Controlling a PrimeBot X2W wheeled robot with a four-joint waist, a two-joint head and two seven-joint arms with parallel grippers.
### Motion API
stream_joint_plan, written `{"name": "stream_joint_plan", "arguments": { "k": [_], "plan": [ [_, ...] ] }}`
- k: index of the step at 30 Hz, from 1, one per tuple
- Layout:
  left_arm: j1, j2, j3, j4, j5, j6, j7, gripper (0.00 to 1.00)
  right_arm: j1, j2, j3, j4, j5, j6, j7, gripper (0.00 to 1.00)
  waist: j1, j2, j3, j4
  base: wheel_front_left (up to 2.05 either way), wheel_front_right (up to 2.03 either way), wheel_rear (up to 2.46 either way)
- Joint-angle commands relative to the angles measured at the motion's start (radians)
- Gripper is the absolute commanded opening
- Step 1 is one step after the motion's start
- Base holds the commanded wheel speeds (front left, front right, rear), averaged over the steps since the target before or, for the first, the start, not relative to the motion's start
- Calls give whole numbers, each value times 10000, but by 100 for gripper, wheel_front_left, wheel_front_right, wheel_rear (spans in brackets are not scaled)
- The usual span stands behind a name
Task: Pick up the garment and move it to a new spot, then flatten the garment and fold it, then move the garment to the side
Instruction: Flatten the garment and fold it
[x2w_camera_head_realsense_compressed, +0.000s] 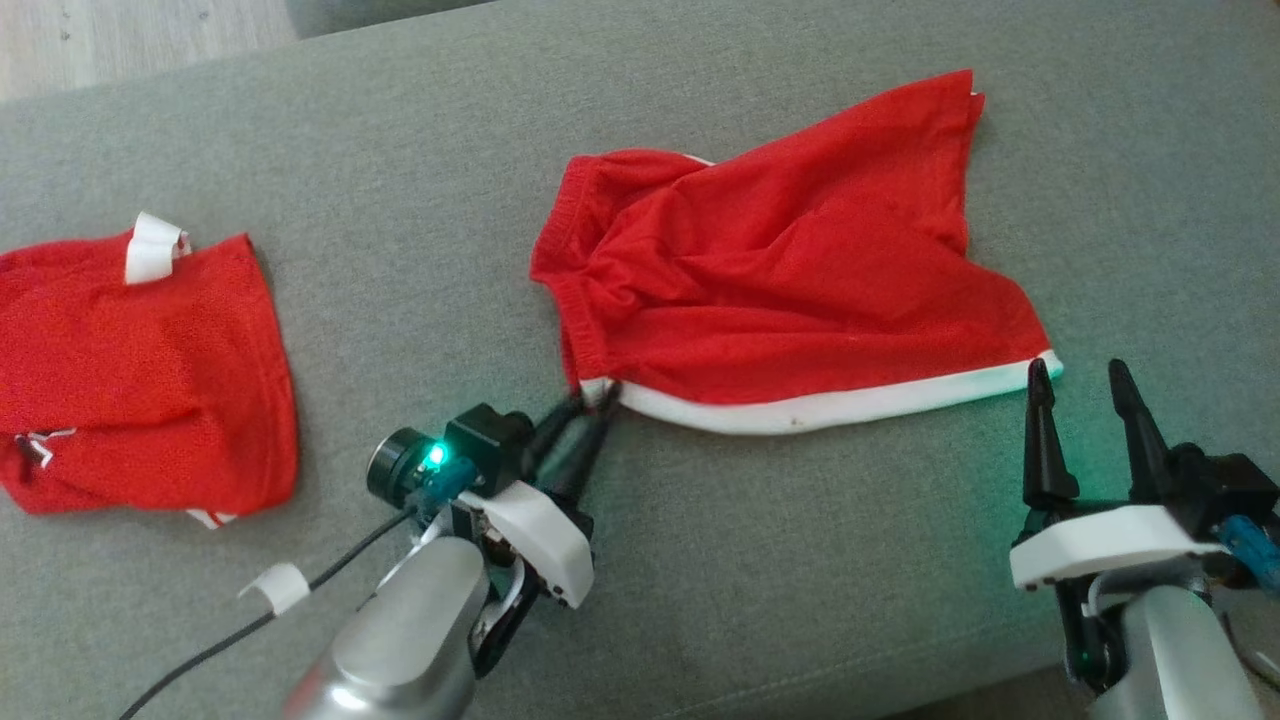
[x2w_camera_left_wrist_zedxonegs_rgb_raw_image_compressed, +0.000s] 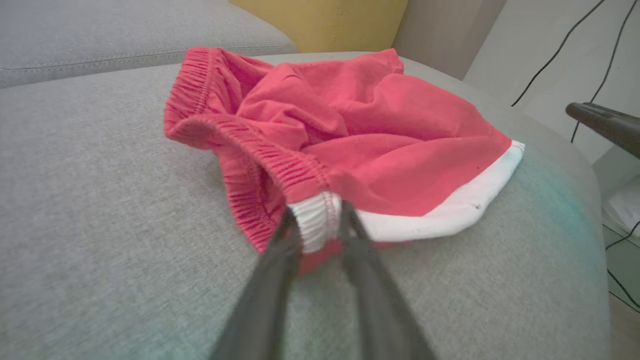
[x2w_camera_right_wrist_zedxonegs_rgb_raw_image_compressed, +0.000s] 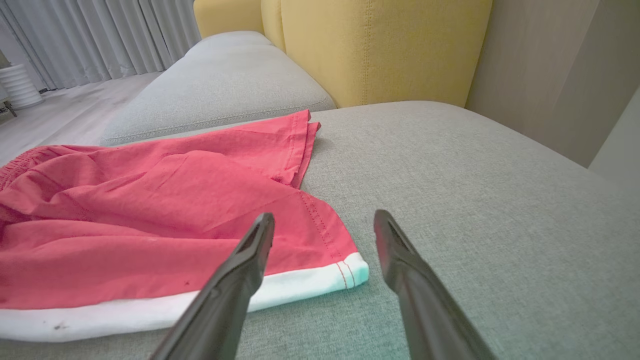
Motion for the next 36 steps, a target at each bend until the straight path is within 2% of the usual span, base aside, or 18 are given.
{"name": "stream_joint_plan", "arguments": {
  "k": [1,12,27,36],
  "plan": [
    [-421,155,257,-240,-45,16,-146,0,-297,-78,221,-253,54,-7,-136,100,-1,0,-16,-5,0,0,0],
    [-28,532,245,-800,-104,47,-668,0,-75,-78,-313,1090,273,-7,199,100,-1,0,-238,56,0,0,0],
    [175,550,-86,-1394,-81,136,-596,0,-1159,-78,-612,2505,726,-7,323,100,-1,0,-338,355,0,0,0],
    [154,615,-221,-1667,-62,187,-549,0,-1845,-78,-655,3700,-21,-7,463,100,-1,0,-195,408,0,0,0]
  ]
}}
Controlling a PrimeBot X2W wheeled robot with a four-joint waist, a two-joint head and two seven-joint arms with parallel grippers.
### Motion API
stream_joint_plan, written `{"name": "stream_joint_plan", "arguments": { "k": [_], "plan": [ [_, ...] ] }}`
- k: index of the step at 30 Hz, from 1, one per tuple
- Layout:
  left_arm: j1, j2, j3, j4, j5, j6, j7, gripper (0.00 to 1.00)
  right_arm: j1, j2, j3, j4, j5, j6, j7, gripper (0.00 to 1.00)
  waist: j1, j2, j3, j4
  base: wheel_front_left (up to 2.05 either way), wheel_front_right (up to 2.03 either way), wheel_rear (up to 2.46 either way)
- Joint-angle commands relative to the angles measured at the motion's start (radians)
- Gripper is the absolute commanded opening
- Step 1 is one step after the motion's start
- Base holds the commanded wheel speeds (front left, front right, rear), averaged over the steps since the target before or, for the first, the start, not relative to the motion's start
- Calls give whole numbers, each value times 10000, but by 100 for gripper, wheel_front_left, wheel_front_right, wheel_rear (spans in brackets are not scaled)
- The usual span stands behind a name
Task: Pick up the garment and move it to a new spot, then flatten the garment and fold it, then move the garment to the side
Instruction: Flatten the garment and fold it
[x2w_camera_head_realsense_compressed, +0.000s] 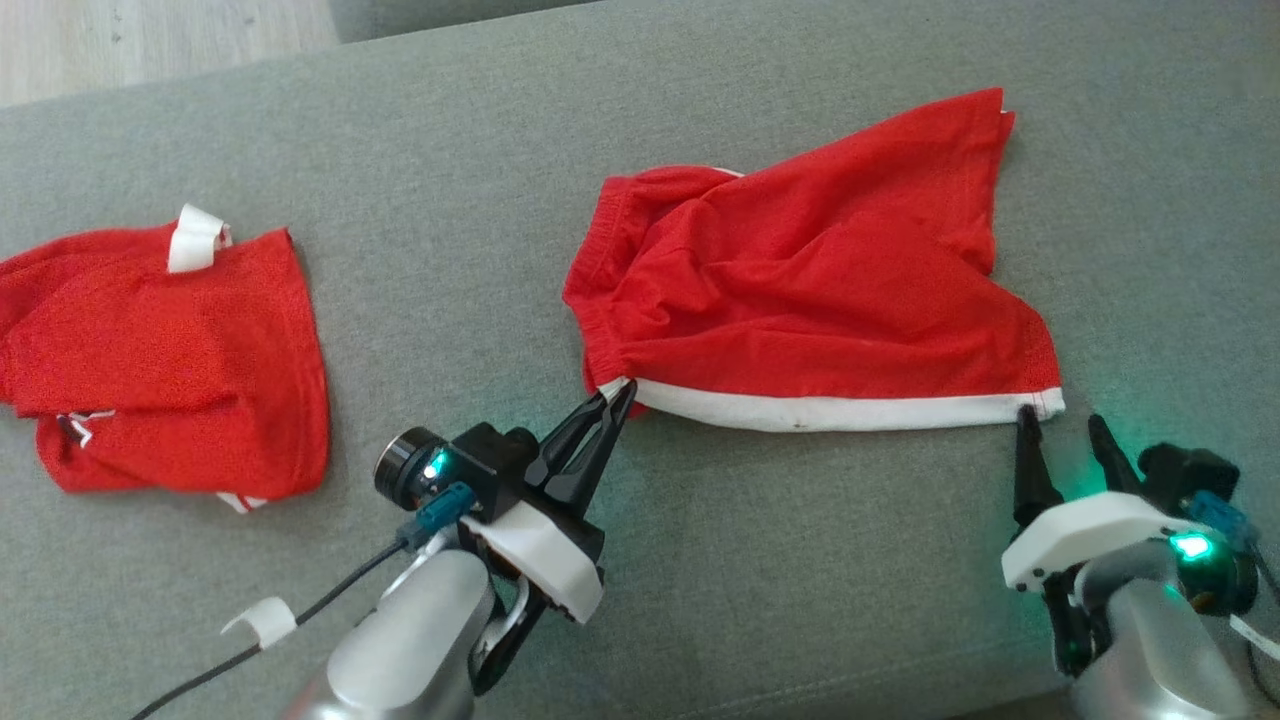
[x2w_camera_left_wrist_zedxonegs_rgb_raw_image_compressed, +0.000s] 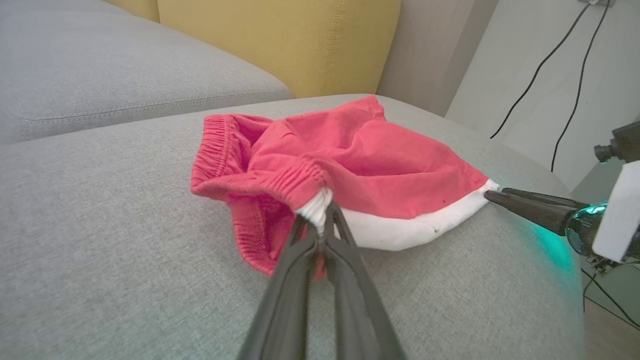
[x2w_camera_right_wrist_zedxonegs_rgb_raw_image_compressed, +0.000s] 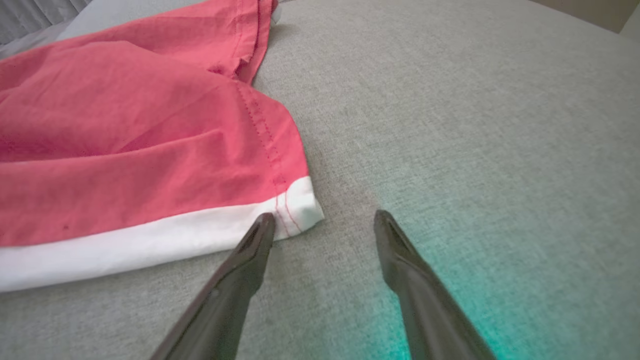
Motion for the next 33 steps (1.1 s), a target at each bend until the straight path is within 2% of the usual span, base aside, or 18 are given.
{"name": "stream_joint_plan", "arguments": {
  "k": [1,7,8,9,10,15,20,22,26,33],
  "plan": [
    [-230,191,193,-355,27,91,-9,0,-425,-72,212,-7,-112,-7,-13,100,0,0,37,4,0,0,0],
    [-243,230,135,-461,12,116,46,0,-741,-72,253,578,-254,-7,-90,100,0,0,96,16,0,0,0],
    [-247,236,128,-473,4,120,57,0,-794,-72,284,673,-284,-7,-111,81,0,0,100,19,0,0,0],
    [-248,245,124,-481,-8,123,65,0,-839,-72,296,755,-341,-7,-136,37,0,0,95,18,0,0,0],
    [-245,260,121,-481,-24,122,75,0,-878,-72,306,807,-426,-7,-177,0,0,0,87,17,0,0,0],
    [-236,375,110,-417,-71,134,115,0,-1033,-72,338,748,-393,-7,-425,0,0,0,-67,20,0,0,0],
    [-284,547,179,-503,-142,149,124,0,-1012,-72,525,8,65,-7,-563,0,0,0,-391,13,0,0,0],
    [-442,671,244,-672,-192,141,205,0,-1039,-72,827,-799,502,-7,-586,0,0,0,-625,4,0,0,0],
    [-953,910,328,-996,-264,93,483,0,-1232,-72,1052,-2102,574,-7,-505,0,0,0,-950,-3,0,0,0],
    [-2412,1301,758,-1674,-570,24,1131,0,-2301,-439,1658,-3930,500,-7,660,0,0,0,-1613,-112,0,0,0]
  ]
}}
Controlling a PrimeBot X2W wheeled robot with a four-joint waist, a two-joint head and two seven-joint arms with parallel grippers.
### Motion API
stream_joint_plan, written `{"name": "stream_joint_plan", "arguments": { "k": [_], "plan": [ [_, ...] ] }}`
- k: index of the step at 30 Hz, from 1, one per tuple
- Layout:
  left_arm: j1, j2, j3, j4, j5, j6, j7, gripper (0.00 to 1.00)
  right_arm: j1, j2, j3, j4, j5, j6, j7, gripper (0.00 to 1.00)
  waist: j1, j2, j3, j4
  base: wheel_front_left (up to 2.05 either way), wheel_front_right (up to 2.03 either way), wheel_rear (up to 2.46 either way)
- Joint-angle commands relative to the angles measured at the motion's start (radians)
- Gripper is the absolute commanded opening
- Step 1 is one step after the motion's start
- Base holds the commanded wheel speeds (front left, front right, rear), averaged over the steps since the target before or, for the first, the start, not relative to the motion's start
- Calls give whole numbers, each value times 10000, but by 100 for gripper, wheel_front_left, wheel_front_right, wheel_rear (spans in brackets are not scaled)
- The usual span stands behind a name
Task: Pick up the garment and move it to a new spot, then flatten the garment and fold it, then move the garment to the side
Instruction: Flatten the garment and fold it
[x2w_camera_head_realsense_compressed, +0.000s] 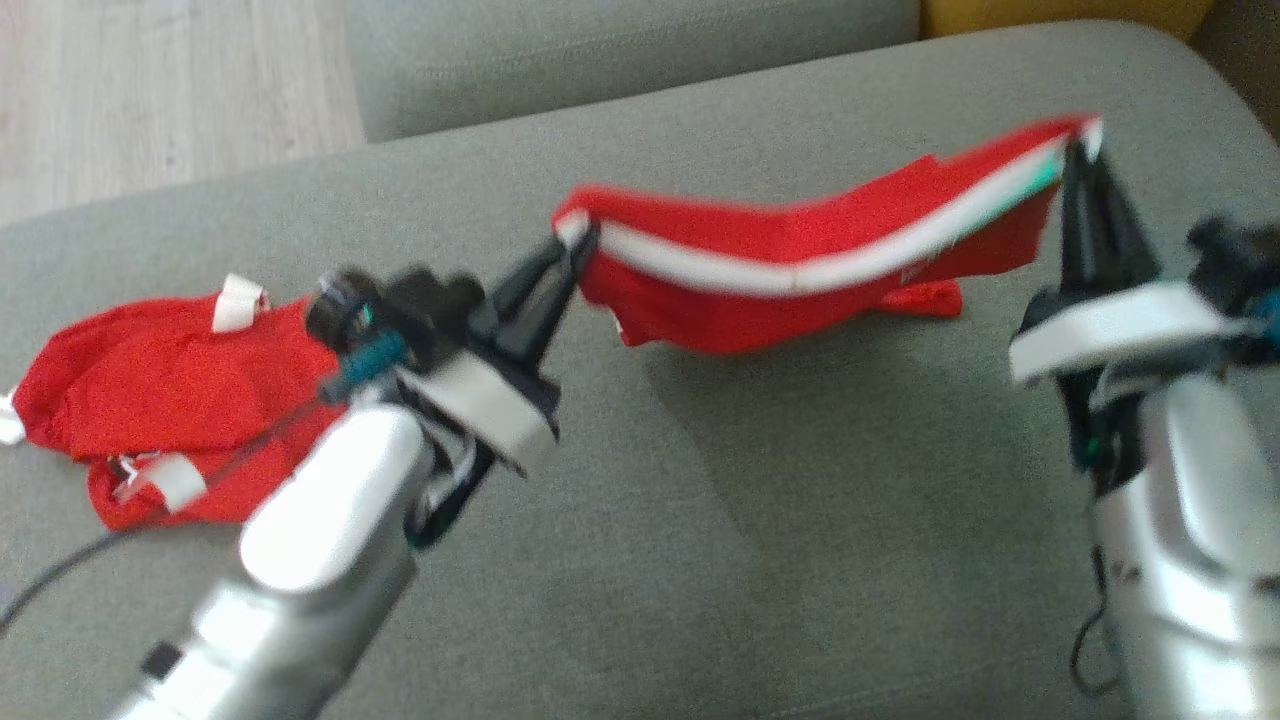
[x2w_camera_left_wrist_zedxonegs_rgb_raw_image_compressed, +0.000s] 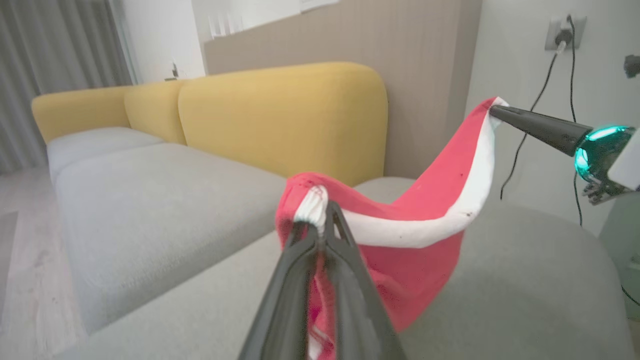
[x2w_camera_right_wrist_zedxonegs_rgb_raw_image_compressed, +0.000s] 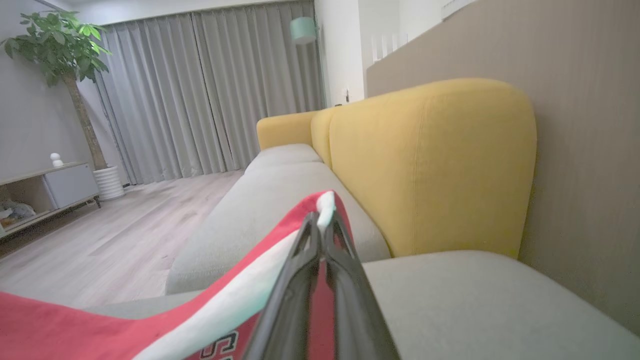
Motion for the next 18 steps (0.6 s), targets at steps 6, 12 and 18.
{"name": "stream_joint_plan", "arguments": {
  "k": [6,12,18],
  "plan": [
    [-1252,478,1022,-661,-597,-5,351,0,-1192,-579,531,-1025,362,-7,698,0,0,0,-587,-45,0,0,0],
    [-774,774,1169,-1270,-1076,83,846,0,-712,-958,365,-1835,625,-7,1356,0,0,0,-818,145,0,0,0],
    [64,1269,1172,-2347,-1662,131,1698,0,263,-1214,124,-2930,726,-7,2059,0,0,0,-797,354,0,0,0]
  ]
}}
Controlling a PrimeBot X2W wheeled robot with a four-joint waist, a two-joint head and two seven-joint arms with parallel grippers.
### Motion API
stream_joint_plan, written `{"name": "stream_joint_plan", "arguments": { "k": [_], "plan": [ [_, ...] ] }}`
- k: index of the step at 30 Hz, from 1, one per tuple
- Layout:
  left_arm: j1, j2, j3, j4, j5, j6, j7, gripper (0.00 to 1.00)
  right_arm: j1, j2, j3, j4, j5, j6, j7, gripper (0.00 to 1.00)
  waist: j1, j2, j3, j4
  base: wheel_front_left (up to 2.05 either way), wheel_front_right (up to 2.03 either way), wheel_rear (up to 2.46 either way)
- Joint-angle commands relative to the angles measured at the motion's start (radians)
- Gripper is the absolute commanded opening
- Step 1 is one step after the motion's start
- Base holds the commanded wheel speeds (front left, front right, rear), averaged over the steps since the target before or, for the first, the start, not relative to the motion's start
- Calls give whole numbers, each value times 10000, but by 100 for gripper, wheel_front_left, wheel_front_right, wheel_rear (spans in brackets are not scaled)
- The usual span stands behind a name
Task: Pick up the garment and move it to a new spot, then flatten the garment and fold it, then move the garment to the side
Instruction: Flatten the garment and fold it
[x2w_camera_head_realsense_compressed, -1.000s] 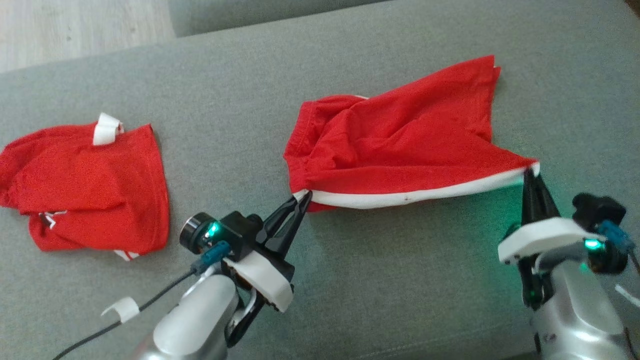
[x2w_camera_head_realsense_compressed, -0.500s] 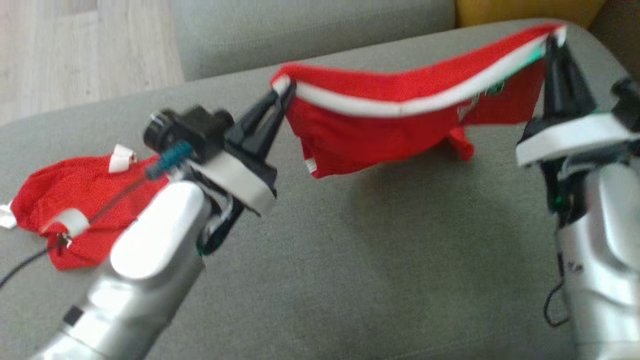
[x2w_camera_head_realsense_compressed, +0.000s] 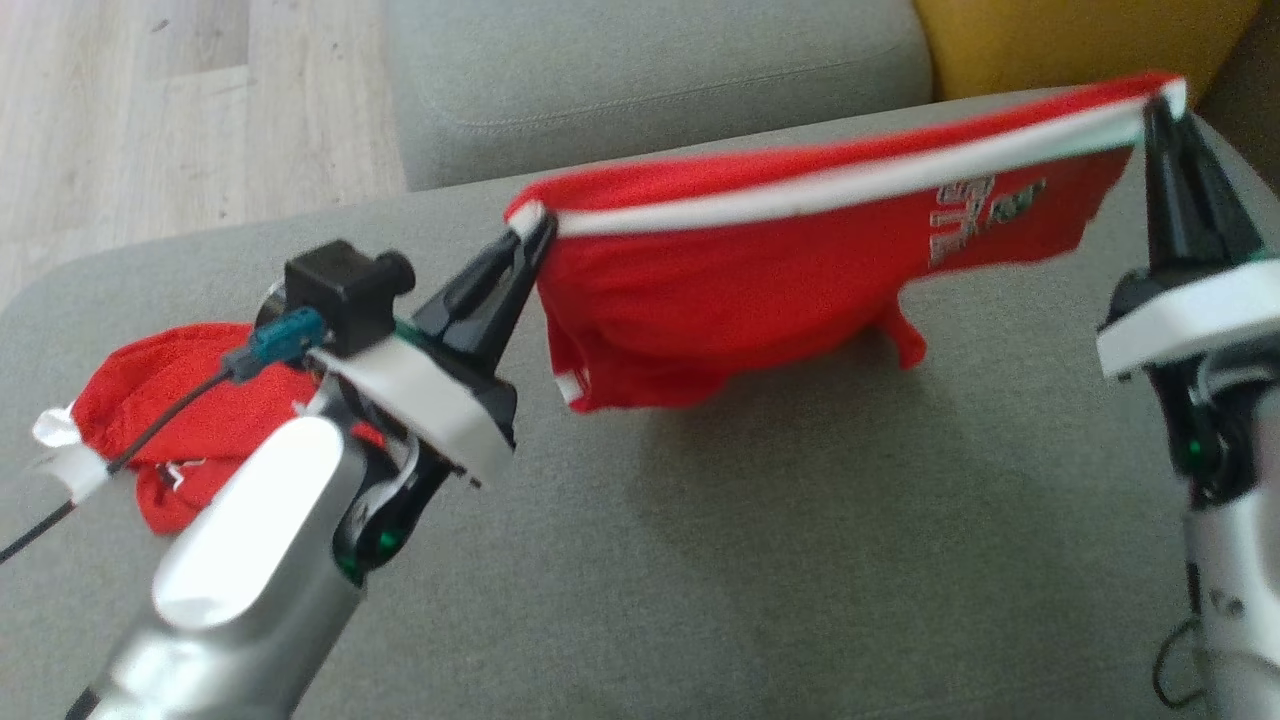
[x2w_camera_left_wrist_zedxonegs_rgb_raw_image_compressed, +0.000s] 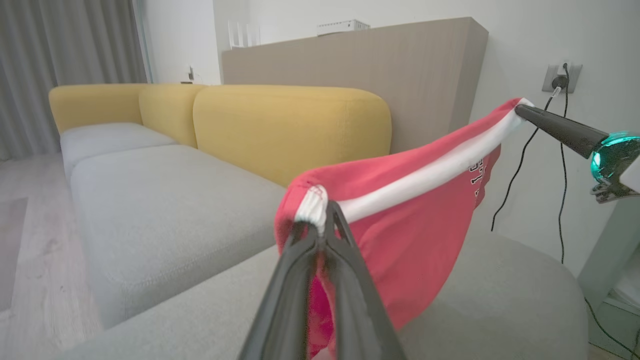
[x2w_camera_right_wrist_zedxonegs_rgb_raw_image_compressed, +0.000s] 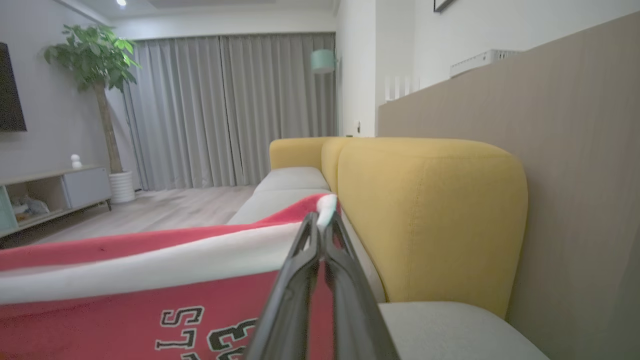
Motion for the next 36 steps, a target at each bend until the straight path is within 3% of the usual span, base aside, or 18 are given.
{"name": "stream_joint_plan", "arguments": {
  "k": [1,6,10,17,22,26,32,36],
  "plan": [
    [-455,450,501,-557,-127,121,163,0,-193,-183,100,-602,57,-7,161,0,1,0,73,75,0,0,0],
    [-604,893,569,-1427,-310,223,986,0,109,-409,79,-1391,54,-7,843,0,1,0,601,197,0,0,0],
    [-1615,995,816,-1309,-498,203,1581,0,-725,-649,346,-1351,120,-7,1213,0,1,0,1580,170,0,0,0],
    [-4753,798,779,499,-269,-60,2097,0,-4560,-1005,1596,1063,413,-7,1122,0,1,0,3336,-126,0,0,0],
    [-7085,168,984,2480,565,-94,379,0,-7571,-931,1696,3759,-167,-7,-143,0,1,0,3846,-150,0,0,0],
    [-7890,-449,800,3895,936,-119,-903,0,-8777,-661,1169,5601,-701,-7,-1271,0,1,0,3801,-61,0,0,0],
    [-7112,-1109,-164,5109,701,-169,-1877,0,-8176,-719,1448,7498,-846,-7,-2186,0,1,0,3508,75,0,0,0],
    [-5637,-1022,-1383,4873,48,-174,-2147,0,-6979,-1014,2287,8319,-395,-7,-2105,0,1,0,3193,72,0,0,0]
  ]
}}
